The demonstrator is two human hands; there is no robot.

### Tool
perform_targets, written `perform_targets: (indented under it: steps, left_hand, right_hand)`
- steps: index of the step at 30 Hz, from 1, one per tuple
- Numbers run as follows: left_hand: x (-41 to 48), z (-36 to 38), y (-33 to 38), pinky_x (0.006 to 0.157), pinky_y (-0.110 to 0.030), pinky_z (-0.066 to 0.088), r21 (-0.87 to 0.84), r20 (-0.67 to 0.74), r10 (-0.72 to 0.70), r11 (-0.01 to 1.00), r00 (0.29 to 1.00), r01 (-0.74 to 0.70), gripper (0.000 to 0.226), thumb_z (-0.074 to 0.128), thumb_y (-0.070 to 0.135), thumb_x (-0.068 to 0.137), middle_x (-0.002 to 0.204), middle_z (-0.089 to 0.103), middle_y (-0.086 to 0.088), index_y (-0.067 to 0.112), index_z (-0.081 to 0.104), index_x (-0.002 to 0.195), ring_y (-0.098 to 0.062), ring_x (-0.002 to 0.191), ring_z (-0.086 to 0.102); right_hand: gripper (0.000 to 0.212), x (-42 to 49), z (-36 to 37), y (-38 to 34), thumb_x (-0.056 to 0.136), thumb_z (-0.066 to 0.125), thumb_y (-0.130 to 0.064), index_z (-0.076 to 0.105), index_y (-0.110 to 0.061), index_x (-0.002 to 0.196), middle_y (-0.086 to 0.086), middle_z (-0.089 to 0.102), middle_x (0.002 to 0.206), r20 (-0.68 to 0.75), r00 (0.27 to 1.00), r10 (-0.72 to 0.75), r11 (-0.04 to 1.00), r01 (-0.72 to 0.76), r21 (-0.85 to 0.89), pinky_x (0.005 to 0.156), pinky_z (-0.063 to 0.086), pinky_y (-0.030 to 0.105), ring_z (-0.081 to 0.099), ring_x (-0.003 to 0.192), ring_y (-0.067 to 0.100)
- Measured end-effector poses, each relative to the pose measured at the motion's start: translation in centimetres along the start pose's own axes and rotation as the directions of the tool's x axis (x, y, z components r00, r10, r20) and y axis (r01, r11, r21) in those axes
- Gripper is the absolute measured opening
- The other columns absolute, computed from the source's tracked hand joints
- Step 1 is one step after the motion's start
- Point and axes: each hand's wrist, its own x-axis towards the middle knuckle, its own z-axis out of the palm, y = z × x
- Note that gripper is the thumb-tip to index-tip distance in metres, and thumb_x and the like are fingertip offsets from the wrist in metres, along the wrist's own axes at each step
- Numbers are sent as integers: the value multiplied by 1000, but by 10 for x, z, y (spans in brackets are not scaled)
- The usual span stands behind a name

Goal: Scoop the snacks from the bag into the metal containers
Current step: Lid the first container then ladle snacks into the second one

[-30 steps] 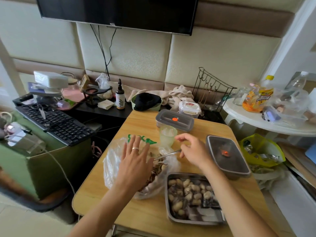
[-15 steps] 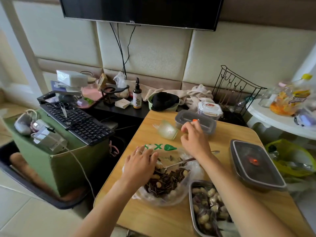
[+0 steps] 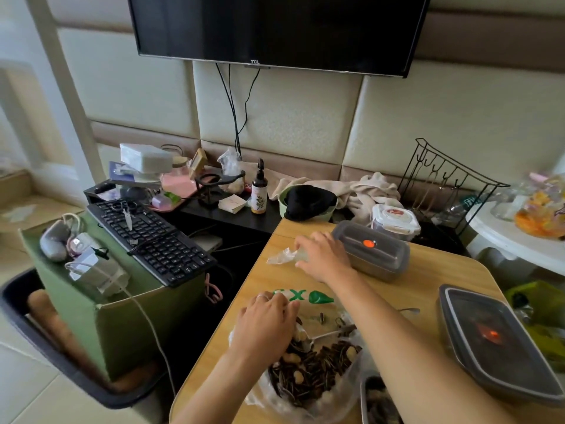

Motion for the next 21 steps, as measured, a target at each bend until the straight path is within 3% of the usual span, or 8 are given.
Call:
perform_targets:
  steps: [4, 7, 9, 13, 17, 19, 21]
  left_hand:
    - [2, 0, 1, 109, -40, 38, 1, 9, -4, 1000, 1000, 4, 48, 26, 52, 108, 134, 56, 2, 26, 62, 125, -19, 127, 50]
    - [0, 0, 2, 109, -41, 39, 6, 14, 2, 1000, 1000, -2, 47, 28, 51, 108, 133, 57, 1, 24, 62, 125, -19, 125, 51]
    - [-2, -1, 3, 109, -40, 39, 10, 18, 6, 1000, 1000, -7, 47, 28, 50, 109, 132, 57, 1, 23, 62, 125, -19, 124, 52]
    - [-4, -3, 4, 108, -41, 41, 5, 11, 7, 1000, 1000, -7, 45, 30, 49, 109, 130, 58, 0, 22, 63, 123, -20, 121, 54]
    - [-6, -6, 7, 106, -40, 43, -10, 7, 7, 1000, 1000, -7, 42, 32, 46, 109, 131, 57, -1, 22, 62, 126, -20, 120, 55]
    - [-6, -8, 7, 104, -40, 45, -28, 6, 10, 1000, 1000, -10, 41, 33, 45, 109, 131, 56, -1, 22, 62, 125, -21, 119, 56]
    - [-5, -9, 5, 103, -41, 47, -52, 6, 15, 999, 1000, -14, 39, 34, 43, 109, 129, 56, -1, 21, 63, 123, -21, 116, 56]
  right_hand:
    - [34, -12, -8, 6, 93, 73, -40, 55, -23, 117, 2, 52, 127, -66, 996, 68, 993, -61, 98, 82, 55, 35, 57, 107, 21]
    - [41, -28, -17, 14, 93, 72, -37, 46, -18, 118, 5, 47, 126, -36, 988, 149, 979, -142, 143, 66, 43, 28, 55, 93, 20]
    - [56, -41, -22, 23, 90, 75, -35, 37, -18, 127, 11, 44, 130, 10, 980, 200, 959, -198, 202, 71, 44, 29, 54, 97, 24]
    - [88, -65, -26, 42, 86, 75, -42, 25, -12, 152, 18, 30, 153, 171, 934, 313, 916, -344, 205, 92, 51, 39, 54, 124, 34]
    - [90, -78, -27, 51, 87, 71, -49, 25, -15, 156, 18, 29, 157, 206, 925, 320, 921, -354, 160, 101, 53, 46, 51, 131, 36]
    - [96, -78, -32, 48, 89, 71, -55, 21, -15, 160, 19, 23, 163, 218, 921, 323, 924, -357, 136, 109, 48, 49, 40, 143, 38]
    - [93, -76, -38, 35, 91, 67, -60, 23, -16, 160, 17, 25, 163, 136, 939, 315, 944, -326, 60, 113, 43, 50, 33, 149, 37]
